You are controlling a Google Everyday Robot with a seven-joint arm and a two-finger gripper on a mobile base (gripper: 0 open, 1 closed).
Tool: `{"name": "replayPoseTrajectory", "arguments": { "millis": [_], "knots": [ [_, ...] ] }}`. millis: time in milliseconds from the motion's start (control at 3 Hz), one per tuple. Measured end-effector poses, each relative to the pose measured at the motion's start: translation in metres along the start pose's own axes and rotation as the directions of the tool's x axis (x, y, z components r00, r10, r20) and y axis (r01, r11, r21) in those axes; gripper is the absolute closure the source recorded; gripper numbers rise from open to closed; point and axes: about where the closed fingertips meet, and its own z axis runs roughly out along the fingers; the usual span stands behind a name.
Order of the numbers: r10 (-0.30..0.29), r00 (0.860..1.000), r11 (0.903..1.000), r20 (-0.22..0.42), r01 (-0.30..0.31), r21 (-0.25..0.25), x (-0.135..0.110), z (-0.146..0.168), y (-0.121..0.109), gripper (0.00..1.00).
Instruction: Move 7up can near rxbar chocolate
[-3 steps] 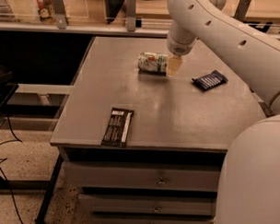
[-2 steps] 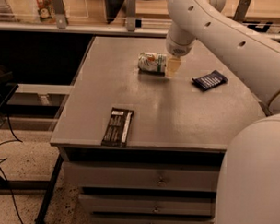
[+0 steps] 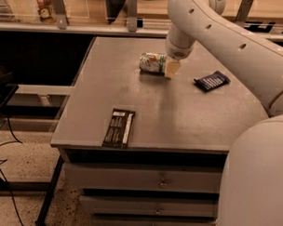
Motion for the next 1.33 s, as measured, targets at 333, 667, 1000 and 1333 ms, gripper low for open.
{"name": "replayPoseTrajectory", "arguments": {
  "millis": [333,667,1000,1333],
  "knots": [
    [-0.008,1.000,1.0000,0.008,0.008,-0.006,-0.002,-0.001,0.002,0.62],
    [-0.016,1.000,0.9998,0.015,0.016,-0.014,-0.003,-0.004,0.004,0.85],
    [-0.020,0.999,0.9997,0.027,0.020,-0.012,-0.001,-0.020,0.003,0.90],
    [0.015,0.998,0.9998,0.056,-0.014,-0.015,0.001,-0.049,0.013,0.88]
  ]
}}
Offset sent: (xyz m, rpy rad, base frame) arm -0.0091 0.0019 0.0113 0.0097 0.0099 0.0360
